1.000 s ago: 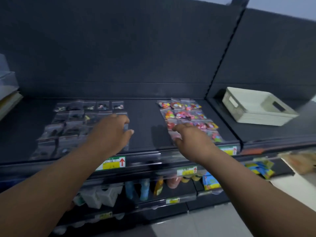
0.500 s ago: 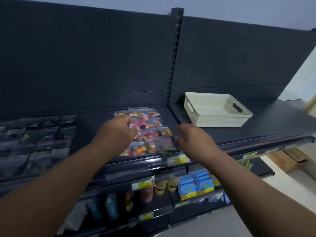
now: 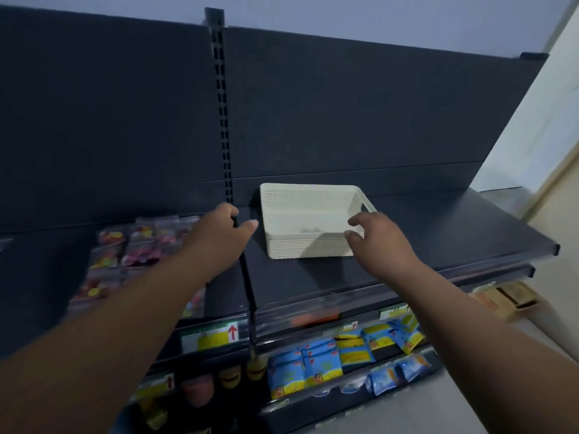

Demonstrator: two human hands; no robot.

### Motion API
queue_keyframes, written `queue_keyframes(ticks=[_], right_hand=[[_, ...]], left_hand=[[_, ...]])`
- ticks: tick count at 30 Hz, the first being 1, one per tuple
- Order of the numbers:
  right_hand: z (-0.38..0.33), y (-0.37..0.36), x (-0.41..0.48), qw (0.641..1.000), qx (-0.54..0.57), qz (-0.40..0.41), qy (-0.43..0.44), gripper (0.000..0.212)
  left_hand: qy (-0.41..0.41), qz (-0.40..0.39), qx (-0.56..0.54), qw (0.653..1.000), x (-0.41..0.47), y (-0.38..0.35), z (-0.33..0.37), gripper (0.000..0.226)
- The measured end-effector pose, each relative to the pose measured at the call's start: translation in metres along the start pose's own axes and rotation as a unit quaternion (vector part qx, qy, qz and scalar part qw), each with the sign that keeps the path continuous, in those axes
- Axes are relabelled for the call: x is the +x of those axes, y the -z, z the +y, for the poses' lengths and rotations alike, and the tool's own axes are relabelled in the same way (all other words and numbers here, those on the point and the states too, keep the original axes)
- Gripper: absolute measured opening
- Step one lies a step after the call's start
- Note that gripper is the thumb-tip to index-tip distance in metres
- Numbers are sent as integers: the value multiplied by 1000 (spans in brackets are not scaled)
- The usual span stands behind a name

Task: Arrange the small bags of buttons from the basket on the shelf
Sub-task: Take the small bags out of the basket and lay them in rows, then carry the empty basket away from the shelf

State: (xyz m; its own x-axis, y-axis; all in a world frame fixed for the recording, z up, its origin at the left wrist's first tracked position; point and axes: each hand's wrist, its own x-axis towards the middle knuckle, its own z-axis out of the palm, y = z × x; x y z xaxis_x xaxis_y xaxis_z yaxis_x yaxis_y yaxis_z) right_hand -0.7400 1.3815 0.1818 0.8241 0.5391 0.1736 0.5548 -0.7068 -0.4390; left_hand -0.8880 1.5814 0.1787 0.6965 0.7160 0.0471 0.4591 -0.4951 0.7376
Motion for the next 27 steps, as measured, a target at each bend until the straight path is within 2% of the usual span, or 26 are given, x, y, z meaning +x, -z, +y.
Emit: queue_keyframes(ticks=[6, 9, 13, 15, 17, 19, 23, 27], right_hand=[[44, -2, 48, 997, 18, 14, -79, 40], [60, -6, 69, 991, 27, 13, -127, 43], [78, -13, 99, 977, 58, -16, -205, 57], [85, -19, 111, 964, 80, -44, -249, 52], [92, -27, 118, 948, 138, -71, -278, 32], [100, -32, 119, 936, 188, -62, -291, 16], [124, -18, 113, 924, 217, 19, -314, 21], [152, 16, 93, 917, 207, 69, -334, 26]], left_hand=[[19, -18, 25, 999, 50, -37, 15, 60], [51, -52, 31, 997, 78, -54, 12, 60], [99, -91, -28, 990, 113, -76, 3, 42], [113, -93, -44, 988, 123, -87, 4, 30], [102, -87, -26, 991, 132, -97, 3, 19], [77, -85, -13, 993, 139, -103, 9, 16], [16, -65, -7, 998, 148, -117, 40, 20], [-41, -79, -42, 995, 146, -142, 83, 20]])
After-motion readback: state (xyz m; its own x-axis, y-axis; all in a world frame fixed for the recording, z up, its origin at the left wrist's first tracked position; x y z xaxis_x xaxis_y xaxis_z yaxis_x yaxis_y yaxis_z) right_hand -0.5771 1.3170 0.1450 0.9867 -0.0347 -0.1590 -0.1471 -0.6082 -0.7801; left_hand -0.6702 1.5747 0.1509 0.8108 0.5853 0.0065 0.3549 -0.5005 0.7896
